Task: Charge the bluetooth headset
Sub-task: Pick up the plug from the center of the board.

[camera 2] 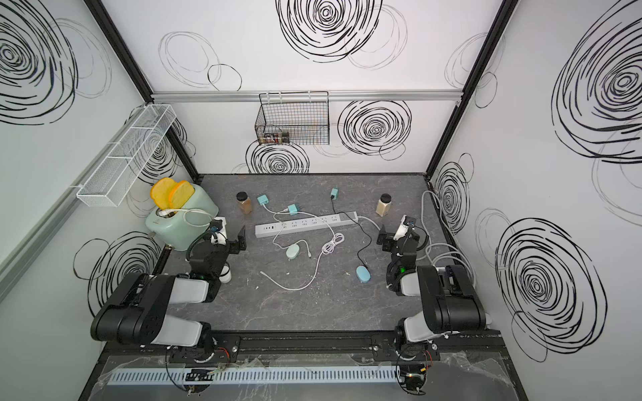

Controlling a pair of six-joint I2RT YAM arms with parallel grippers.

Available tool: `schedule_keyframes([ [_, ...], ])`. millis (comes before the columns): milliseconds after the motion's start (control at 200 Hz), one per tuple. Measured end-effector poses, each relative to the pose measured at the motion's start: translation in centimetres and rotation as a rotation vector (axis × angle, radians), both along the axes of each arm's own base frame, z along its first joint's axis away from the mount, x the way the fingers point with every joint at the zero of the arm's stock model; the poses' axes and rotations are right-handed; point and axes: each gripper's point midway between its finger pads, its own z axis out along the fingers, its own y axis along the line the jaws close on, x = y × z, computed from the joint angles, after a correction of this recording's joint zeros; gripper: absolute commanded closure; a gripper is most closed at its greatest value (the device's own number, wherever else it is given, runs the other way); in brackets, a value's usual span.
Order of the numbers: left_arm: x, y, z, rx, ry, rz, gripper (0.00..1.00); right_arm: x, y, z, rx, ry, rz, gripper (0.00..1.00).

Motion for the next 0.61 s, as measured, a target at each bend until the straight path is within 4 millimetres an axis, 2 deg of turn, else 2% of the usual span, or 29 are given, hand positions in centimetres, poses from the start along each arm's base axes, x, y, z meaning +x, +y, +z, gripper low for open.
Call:
schedule_keyframes([
  [605, -0.01, -0.12, 0.00, -0.007, 0.000, -0.016, 0.04, 0.03, -0.22, -0.02, 0.014, -0.001, 0.007, 0.02],
])
